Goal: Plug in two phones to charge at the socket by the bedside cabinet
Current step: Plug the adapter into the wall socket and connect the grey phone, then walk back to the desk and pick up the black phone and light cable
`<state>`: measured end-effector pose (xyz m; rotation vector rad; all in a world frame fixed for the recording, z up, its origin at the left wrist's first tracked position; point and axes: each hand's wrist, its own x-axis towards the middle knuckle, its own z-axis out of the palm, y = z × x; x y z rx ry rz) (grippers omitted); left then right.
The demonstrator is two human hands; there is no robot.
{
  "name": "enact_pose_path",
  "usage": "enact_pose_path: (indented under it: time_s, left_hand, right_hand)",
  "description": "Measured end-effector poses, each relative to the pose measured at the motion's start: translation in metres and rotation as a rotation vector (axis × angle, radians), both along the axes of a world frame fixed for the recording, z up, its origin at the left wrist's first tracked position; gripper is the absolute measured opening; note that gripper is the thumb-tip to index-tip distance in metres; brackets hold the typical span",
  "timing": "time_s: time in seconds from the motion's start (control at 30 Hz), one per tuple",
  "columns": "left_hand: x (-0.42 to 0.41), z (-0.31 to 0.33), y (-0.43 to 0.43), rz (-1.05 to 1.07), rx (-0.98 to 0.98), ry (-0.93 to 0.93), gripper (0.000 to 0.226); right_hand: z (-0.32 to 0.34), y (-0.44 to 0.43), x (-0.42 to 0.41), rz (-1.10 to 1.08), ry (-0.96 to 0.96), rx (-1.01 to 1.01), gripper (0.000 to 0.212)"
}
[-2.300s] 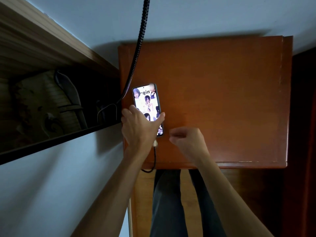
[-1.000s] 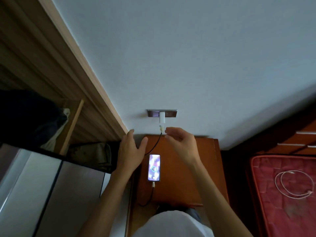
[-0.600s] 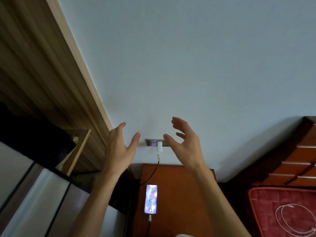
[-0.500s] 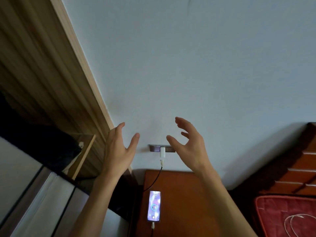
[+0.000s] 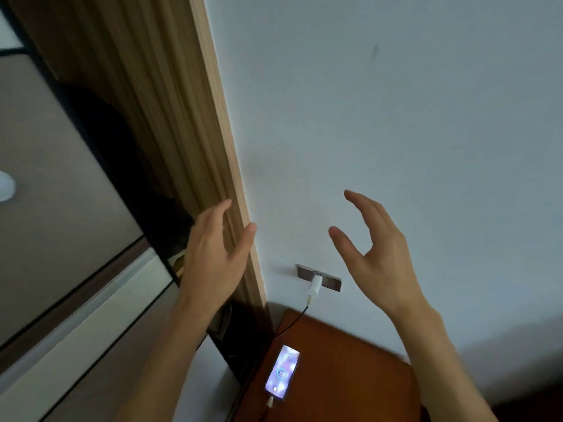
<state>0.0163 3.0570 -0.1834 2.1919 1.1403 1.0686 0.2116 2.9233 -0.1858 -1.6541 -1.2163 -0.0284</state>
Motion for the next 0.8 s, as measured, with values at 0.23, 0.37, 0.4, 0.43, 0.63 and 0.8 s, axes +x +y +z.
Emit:
enact_pose_path:
  time_s: [0.23,0.37,0.4,0.43,0.63,0.8]
  left_hand:
    - [-0.036,0.007,-0.073,0.153,-0.048,-0.031,0.072]
    - [-0.063,0.019,-0.099,0.256,-0.014,-0.019,0.069]
    - [-0.071,0.023,-0.104,0.288,0.001,-0.020,0.068]
    - [-0.080,0.027,-0.109,0.321,0.013,-0.022,0.066]
    - [-0.138,0.048,-0.138,0.501,0.033,-0.044,0.067]
    - [-0.192,0.055,-0.175,0.631,0.056,-0.045,0.066]
  right_hand:
    - [0.007,-0.029,-0.014,0.223,0.052,-0.076,0.062]
    - [0.013,-0.028,-0.038,0.337,0.041,-0.084,0.067]
    - [0.015,-0.027,-0.044,0.365,0.052,-0.076,0.067]
    - [0.018,-0.026,-0.051,0.389,0.052,-0.060,0.067]
    - [0.034,-0.022,-0.099,0.540,0.012,0.008,0.065]
    - [0.046,-0.027,-0.152,0.716,-0.037,0.024,0.069]
